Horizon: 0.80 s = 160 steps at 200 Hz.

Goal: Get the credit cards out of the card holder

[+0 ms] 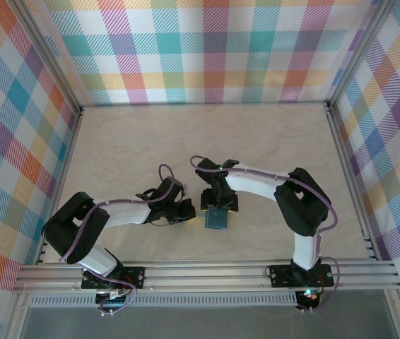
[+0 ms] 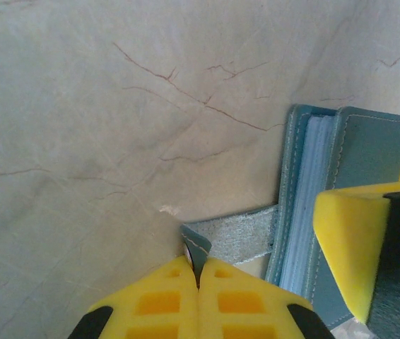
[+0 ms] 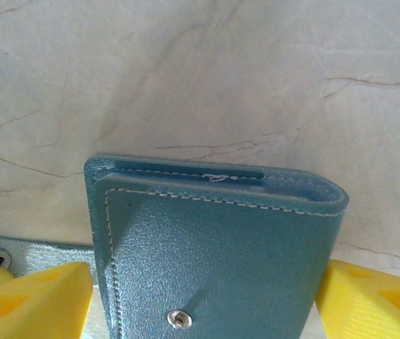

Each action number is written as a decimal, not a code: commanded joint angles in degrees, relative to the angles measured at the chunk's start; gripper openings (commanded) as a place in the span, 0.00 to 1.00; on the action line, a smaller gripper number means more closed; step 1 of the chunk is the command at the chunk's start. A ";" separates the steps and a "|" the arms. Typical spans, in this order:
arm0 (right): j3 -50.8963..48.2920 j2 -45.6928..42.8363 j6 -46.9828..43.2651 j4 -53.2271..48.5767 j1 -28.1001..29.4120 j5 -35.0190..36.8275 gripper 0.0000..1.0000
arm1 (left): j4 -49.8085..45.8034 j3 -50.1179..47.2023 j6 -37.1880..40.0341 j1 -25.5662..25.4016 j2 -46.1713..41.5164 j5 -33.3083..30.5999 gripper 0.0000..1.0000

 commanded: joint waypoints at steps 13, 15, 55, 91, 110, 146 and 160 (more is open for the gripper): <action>-1.43 0.76 1.10 1.23 0.33 -2.20 0.77 | -2.98 -0.40 0.41 0.26 2.65 -0.63 0.03; -1.43 0.70 1.10 1.29 0.33 -2.20 0.77 | -2.98 -0.40 0.42 0.26 2.59 -0.63 0.03; -1.64 -0.52 0.77 0.56 0.33 -1.54 0.70 | -3.06 -0.49 0.37 0.26 2.65 -0.72 0.03; -1.60 -2.71 0.62 -0.65 0.33 -0.51 0.70 | -3.59 -0.58 0.40 0.26 2.31 -1.40 0.03; -1.77 -4.01 0.48 -1.45 0.33 0.05 0.70 | -4.19 -0.84 0.41 0.34 1.39 -2.33 0.03; -2.21 -5.77 -0.09 -2.71 0.28 1.03 0.70 | -5.15 -1.01 0.40 0.48 0.39 -3.47 0.03; -2.16 -6.00 -0.39 -3.14 0.24 1.19 0.71 | -5.26 -1.17 0.08 0.48 0.32 -3.70 0.03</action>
